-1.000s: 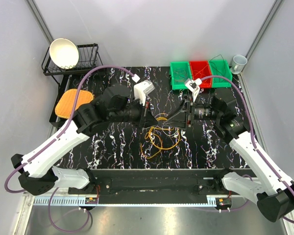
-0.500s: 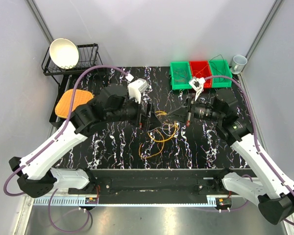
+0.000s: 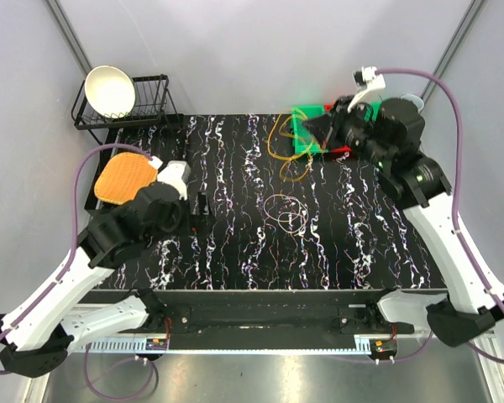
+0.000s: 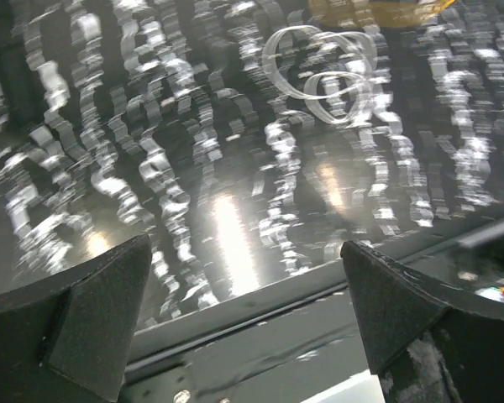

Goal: Untangle the cables

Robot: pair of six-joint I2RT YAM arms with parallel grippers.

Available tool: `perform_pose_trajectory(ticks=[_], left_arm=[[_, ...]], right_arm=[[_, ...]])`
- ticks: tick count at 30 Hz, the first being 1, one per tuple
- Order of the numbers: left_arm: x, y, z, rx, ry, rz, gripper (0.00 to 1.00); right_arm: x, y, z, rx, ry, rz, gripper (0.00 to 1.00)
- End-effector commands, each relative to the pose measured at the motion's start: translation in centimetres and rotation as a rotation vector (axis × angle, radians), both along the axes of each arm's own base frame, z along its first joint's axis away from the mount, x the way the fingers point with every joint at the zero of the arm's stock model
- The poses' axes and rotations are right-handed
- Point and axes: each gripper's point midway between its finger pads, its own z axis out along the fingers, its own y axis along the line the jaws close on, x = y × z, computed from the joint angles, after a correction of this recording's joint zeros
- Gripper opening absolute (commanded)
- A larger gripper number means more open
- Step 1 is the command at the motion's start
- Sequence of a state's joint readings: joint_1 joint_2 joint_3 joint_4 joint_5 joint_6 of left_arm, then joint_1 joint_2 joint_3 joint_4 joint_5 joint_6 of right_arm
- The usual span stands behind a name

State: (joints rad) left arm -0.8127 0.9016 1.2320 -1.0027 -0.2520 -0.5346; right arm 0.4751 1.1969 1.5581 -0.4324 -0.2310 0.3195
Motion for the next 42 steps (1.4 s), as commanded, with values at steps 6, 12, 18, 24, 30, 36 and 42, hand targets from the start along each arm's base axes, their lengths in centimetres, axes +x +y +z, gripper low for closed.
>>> perform_pose_trajectory(ticks=[6,12,18,24,30,36,42], left_arm=[[-0.2,5.5,-3.1,0.091,-0.05,0.204,0.99],[-0.3,5.9,-5.0,0.098,-0.061,0.206,0.99],[-0.2,6.0,-5.1,0.081,-0.093,0.204,0.99],[0.1,5.9,-5.3,0.079,-0.108,0.208,0.99],[0.2,5.8,-5.6,0.091,-0.097,0.208,0.99],[0.3,5.8,-5.8,0.099,-0.093,0.214,0.99],[0.5,5.7,-6.1,0.114,-0.083,0.216,0.99]], right_arm=[[8.7,-4.9,4.2,-0.128,-0.107,-0.315,0.0],[13.1,-8.3,6.7,-0.102,-0.138,-0.369,0.0],[16.5,-10.5,7.3,-0.169,-0.164,-0.423,0.0],[21.1,-13.1,5.7,-0.198,-0.147,-0.464,0.0],[25.0,-15.5,4.5,-0.181,-0.157,-0.442,0.0],[27.4,-15.8,3.7,-0.167,-0.196,-0.4,0.0],[30.4,-18.6,-2.1,-0.241,-0.099,-0.451,0.0]])
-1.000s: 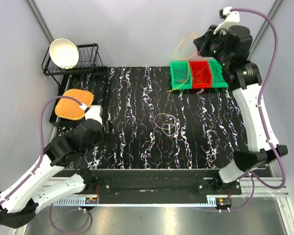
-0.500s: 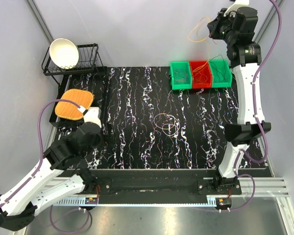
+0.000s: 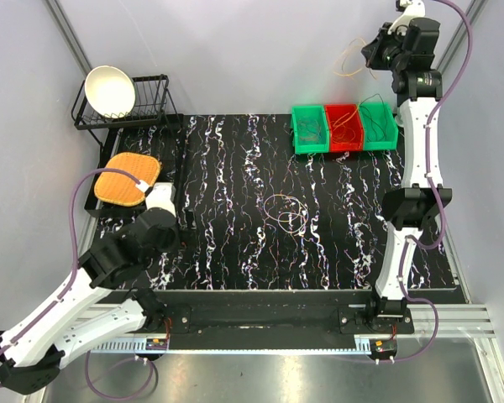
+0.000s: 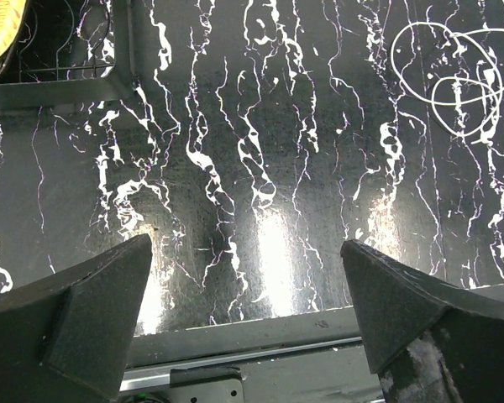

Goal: Untangle the cables

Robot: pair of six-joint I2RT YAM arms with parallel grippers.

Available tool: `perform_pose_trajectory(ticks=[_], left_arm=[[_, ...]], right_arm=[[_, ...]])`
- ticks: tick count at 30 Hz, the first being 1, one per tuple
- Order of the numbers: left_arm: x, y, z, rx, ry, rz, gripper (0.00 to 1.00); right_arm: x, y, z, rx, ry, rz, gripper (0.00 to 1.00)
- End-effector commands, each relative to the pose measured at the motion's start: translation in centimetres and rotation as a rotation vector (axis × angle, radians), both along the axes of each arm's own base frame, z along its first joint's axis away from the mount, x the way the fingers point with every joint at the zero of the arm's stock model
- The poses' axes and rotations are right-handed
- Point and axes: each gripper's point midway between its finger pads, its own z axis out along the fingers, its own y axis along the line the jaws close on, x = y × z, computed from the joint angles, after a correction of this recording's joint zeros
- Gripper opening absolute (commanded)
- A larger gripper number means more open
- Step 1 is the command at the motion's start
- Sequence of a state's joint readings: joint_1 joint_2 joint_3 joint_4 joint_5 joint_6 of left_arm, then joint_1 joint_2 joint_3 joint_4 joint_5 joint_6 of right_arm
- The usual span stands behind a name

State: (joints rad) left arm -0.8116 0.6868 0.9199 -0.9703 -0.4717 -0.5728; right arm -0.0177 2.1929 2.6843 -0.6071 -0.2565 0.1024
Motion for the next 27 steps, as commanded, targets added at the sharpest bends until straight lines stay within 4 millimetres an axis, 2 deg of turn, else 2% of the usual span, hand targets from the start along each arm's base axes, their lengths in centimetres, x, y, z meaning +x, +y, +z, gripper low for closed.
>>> perform_pose_trajectory(ticks=[1,2,4,5,7,8,13,15,18,20,23,27], left_arm=[[1.0,-0.2,0.4,0.0,-0.036,0.022,0.99],[1.0,-0.2,0.4,0.003,-0.034,0.022,0.99],[1.1,-0.2,0.3,0.005,-0.031,0.024,0.99],[1.1,-0.2,0.3,0.005,-0.031,0.024,0.99],[1.1,-0.2,0.2,0.01,-0.027,0.024,0.99],[1.1,-0.2,0.1,0.012,-0.027,0.025,0.99],[1.1,-0.2,0.3,0.007,-0.031,0.025,0.99],[1.1,-0.2,0.2,0.009,-0.029,0.027,0.99],[1.1,-0.2,0.2,0.011,-0.027,0.027,0.99],[1.1,-0.2,0.1,0.012,-0.025,0.026,0.99],[1.1,-0.2,0.1,0.013,-0.024,0.026,0.99],[1.1,-0.2,0.1,0.013,-0.024,0.028,0.99]], right_arm=[[1.2,-1.1,-1.3,-0.054,-0.013,-0.013,0.0],[1.7,-1.2,-3.2,-0.053,0.025,-0.014,0.0],[2.2,-1.1,-5.1,-0.048,0.059,-0.006,0.0],[2.5,-1.1,-7.2,-0.044,0.103,-0.005,0.0],[3.0,-1.1,-8.9,-0.026,0.13,-0.012,0.0],[3.3,-1.1,-10.7,-0.02,0.165,-0.013,0.0],[4.8,-1.5,-15.9,0.025,0.26,-0.057,0.0],[5.2,-1.7,-17.3,0.043,0.285,-0.08,0.0],[5.7,-2.3,-18.0,0.066,0.296,-0.13,0.0],[6.1,-2.6,-17.4,0.083,0.281,-0.151,0.0],[7.0,-3.3,-17.7,0.088,0.267,-0.196,0.0],[8.1,-4.7,-19.7,0.054,0.272,-0.269,0.0]])
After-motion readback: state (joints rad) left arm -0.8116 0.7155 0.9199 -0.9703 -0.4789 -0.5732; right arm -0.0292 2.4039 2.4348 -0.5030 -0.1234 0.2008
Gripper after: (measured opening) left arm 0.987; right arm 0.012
